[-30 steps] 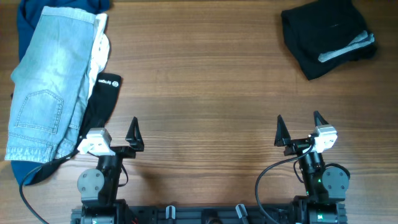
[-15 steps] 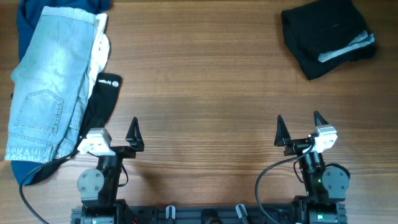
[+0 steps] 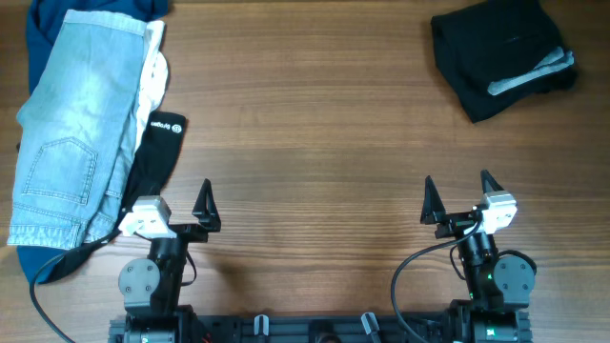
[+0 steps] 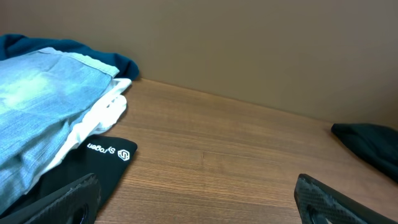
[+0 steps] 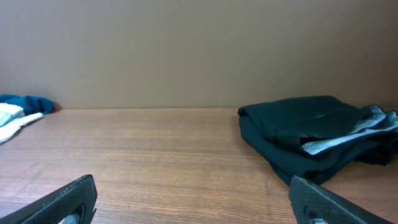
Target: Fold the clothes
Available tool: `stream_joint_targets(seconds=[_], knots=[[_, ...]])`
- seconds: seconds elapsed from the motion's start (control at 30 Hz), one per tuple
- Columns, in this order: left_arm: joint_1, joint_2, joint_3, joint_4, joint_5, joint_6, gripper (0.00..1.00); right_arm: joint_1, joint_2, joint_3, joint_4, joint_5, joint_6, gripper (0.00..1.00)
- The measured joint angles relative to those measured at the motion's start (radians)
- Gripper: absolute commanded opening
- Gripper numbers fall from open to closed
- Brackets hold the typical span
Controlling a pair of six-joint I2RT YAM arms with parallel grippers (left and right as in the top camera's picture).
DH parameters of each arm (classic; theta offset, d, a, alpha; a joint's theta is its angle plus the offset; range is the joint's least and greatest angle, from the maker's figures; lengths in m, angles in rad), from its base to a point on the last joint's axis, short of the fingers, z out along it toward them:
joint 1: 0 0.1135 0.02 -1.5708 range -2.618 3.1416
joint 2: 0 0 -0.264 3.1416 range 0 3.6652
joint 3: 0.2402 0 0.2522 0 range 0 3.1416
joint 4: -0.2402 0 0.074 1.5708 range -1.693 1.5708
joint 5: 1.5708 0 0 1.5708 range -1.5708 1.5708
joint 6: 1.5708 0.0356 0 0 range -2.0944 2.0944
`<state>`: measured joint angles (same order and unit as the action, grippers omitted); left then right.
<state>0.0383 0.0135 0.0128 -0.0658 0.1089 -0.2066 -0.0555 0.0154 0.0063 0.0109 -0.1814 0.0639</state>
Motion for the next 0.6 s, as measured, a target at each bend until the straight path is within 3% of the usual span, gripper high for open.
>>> stream_joint_targets(seconds=[0.27, 0.4, 0.53, 0.6], knots=[[0.0, 0.0, -0.001, 0.034, -0.015, 0.0, 1.0, 0.0, 0.0, 0.0, 0.087, 0.061, 0.004, 1.0], [0.0, 0.0, 0.002, 0.069, -0.015, 0.0, 1.0, 0.0, 0.0, 0.0, 0.165, 0.07, 0.092, 1.0], [0.002, 0.047, 0.114, -0.061, -0.02, 0.001, 1.0, 0.0, 0.019, 0.01, 0.173, 0.068, 0.114, 1.0], [0.016, 0.154, 0.238, -0.149, -0.023, 0.001, 1.0, 0.0, 0.087, 0.053, 0.174, 0.066, 0.105, 1.0]])
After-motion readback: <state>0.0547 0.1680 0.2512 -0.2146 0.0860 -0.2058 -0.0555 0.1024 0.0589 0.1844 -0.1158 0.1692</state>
